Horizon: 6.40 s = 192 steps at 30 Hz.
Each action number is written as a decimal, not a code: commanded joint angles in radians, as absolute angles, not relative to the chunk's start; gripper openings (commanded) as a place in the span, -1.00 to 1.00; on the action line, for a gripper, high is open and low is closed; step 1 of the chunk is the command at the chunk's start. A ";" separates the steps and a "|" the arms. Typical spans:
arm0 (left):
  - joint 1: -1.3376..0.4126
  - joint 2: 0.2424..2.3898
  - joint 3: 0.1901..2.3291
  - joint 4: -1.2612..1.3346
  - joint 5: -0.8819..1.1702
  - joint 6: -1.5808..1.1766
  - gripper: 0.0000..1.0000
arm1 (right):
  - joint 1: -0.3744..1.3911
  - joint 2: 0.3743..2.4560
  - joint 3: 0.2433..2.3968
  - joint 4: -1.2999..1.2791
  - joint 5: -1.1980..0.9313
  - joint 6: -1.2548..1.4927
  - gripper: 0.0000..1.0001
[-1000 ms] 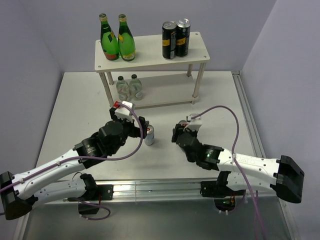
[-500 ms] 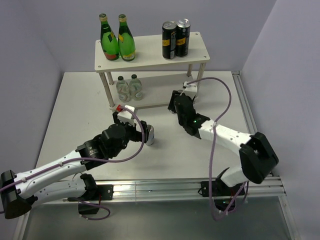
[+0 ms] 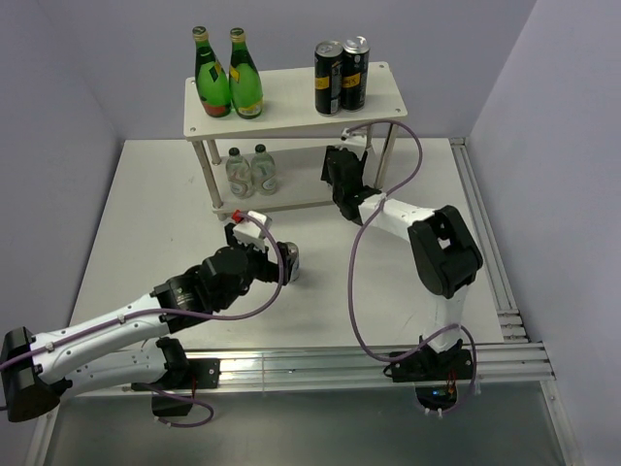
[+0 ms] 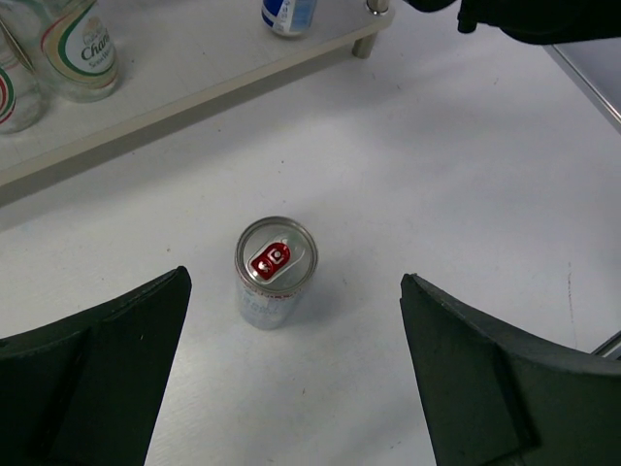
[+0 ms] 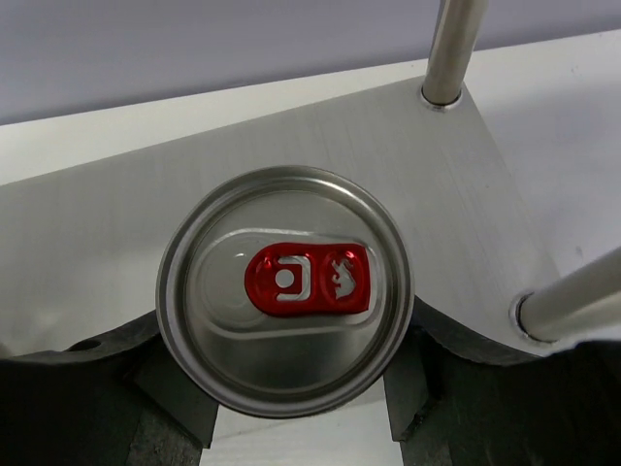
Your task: Place and organize the beverage onto the shelf
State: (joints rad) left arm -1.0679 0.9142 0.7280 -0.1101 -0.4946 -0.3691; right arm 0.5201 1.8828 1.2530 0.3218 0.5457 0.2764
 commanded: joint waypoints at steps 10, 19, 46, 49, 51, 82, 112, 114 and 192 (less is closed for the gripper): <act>-1.075 0.930 0.703 -0.020 -0.488 -0.388 0.91 | 0.489 1.956 1.350 0.494 0.663 0.160 -1.00; -1.077 0.913 0.692 -0.032 -0.495 -0.400 0.91 | 0.488 1.985 1.315 0.523 0.676 0.170 0.50; -1.095 0.919 0.618 -0.009 -0.535 -0.436 0.93 | 0.566 1.479 0.821 0.486 0.502 0.322 1.00; -1.107 0.920 0.577 0.026 -0.549 -0.459 0.93 | 0.623 1.352 0.724 0.471 0.551 0.328 1.00; -1.114 0.930 0.546 0.055 -0.548 -0.466 0.93 | 0.672 1.290 0.659 0.433 0.594 0.339 1.00; -1.069 1.667 0.712 0.598 -0.787 -0.376 -0.66 | 0.877 0.417 0.422 -0.117 0.747 0.519 1.00; -0.789 2.074 1.546 0.428 -0.539 -0.124 -0.99 | 0.877 0.380 0.364 -0.057 0.726 0.512 1.00; -0.764 2.104 1.589 0.417 -0.529 -0.133 -0.99 | 0.876 0.377 0.361 -0.055 0.724 0.511 1.00; -1.198 0.663 1.108 -0.402 -0.894 -0.314 0.99 | 0.882 0.440 1.155 -0.617 0.629 0.310 1.00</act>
